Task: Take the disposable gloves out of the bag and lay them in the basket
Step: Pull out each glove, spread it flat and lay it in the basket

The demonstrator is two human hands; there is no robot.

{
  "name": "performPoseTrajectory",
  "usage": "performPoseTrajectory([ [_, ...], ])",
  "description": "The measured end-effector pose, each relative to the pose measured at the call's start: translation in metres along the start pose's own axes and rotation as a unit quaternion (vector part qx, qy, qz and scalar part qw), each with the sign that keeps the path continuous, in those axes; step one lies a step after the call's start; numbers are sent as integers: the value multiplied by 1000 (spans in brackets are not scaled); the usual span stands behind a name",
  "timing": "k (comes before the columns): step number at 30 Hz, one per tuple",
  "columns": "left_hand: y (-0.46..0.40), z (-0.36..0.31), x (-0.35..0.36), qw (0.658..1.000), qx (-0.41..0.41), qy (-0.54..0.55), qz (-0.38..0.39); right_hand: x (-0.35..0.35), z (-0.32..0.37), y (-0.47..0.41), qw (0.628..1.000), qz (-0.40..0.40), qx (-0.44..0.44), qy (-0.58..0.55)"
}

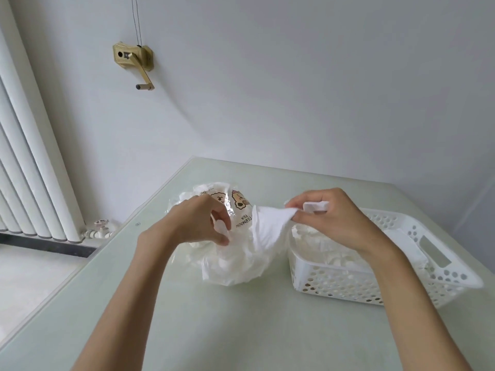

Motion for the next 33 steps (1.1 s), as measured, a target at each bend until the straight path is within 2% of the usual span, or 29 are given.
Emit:
performPoseTrajectory([
  [3,7,-10,-10,993,46,106,38,-10,1,-1,984,-53,23,-169],
  [5,10,-25,-20,982,85,167,32,-18,0,-2,963,-76,36,-256],
  [7,11,-43,-25,967,109,230,7,-16,1,-2,942,-43,42,-329],
  [9,11,-62,-26,947,136,289,-21,-8,2,-1,922,24,49,-383],
  [12,6,-80,-28,921,173,336,-89,1,-1,-1,937,67,55,-338],
  [15,3,-82,-31,910,138,366,-139,-2,-6,-2,967,26,65,-245],
  [18,3,-70,-34,916,76,336,-204,-16,-7,1,996,-38,61,-60],
  [20,7,-66,-42,911,40,320,-255,-31,4,9,991,-99,19,85],
  [21,10,-67,-46,906,29,323,-273,-35,12,14,991,-101,-9,92],
  [23,12,-74,-48,896,16,346,-278,-27,27,23,998,-30,-34,32],
  [25,13,-86,-44,887,8,388,-249,-8,32,27,998,42,-22,33],
  [26,13,-91,-40,883,6,410,-226,0,32,26,998,53,-17,40],
  [29,13,-103,-32,862,-14,473,-181,5,25,13,999,8,-37,2],
  [31,11,-99,-35,852,-17,482,-202,-8,17,7,997,-54,-34,-37],
  [33,9,-89,-41,861,8,451,-236,-20,6,5,992,-79,-2,-101],
])
Point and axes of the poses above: each hand's wrist, its own y-axis away from the middle knuckle, its own x-axis out of the palm, z = x × y, the point moved 6 cm from there along -y, towards the middle knuckle, and after that the axes turned 5 degrees about x, right-handed, at the moved point
